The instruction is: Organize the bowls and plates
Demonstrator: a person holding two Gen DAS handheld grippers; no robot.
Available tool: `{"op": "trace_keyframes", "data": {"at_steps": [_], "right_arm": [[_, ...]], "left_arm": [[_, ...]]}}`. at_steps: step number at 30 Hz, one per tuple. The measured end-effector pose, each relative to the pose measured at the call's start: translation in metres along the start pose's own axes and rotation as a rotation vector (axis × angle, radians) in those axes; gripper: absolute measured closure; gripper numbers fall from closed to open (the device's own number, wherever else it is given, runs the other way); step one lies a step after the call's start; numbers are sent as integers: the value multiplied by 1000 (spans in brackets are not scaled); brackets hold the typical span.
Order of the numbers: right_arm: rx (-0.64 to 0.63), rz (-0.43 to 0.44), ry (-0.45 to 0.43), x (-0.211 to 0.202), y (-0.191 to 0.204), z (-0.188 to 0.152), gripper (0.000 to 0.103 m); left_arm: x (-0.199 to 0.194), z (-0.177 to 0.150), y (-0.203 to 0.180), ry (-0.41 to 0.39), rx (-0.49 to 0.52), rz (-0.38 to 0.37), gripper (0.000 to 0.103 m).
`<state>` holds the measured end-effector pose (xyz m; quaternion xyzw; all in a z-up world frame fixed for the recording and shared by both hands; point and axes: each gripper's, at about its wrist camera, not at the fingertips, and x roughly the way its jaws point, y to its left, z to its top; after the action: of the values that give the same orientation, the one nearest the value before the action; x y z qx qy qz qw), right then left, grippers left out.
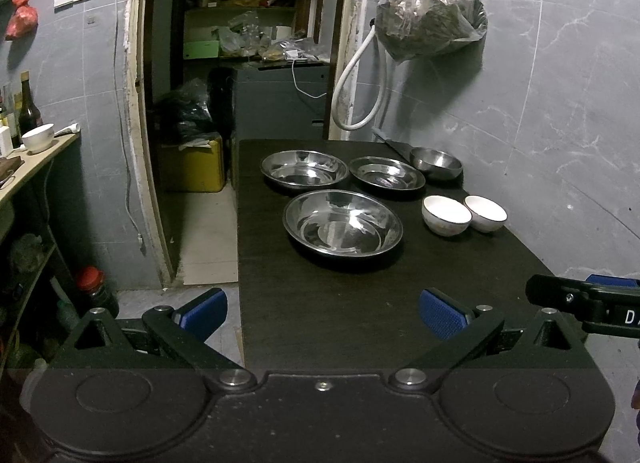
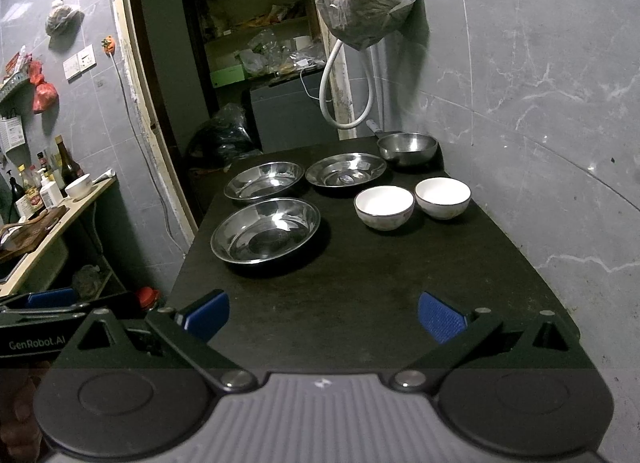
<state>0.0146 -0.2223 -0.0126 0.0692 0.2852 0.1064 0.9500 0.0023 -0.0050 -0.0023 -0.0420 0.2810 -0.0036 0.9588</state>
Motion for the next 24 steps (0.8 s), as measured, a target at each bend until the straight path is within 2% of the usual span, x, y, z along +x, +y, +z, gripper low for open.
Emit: {"op": "trace_keyframes", "data": {"at_steps": [24], "right_arm": [[11, -9, 7, 0, -5, -2, 0]], "left_arm": [[6, -2, -7, 12, 7, -8, 1]]}}
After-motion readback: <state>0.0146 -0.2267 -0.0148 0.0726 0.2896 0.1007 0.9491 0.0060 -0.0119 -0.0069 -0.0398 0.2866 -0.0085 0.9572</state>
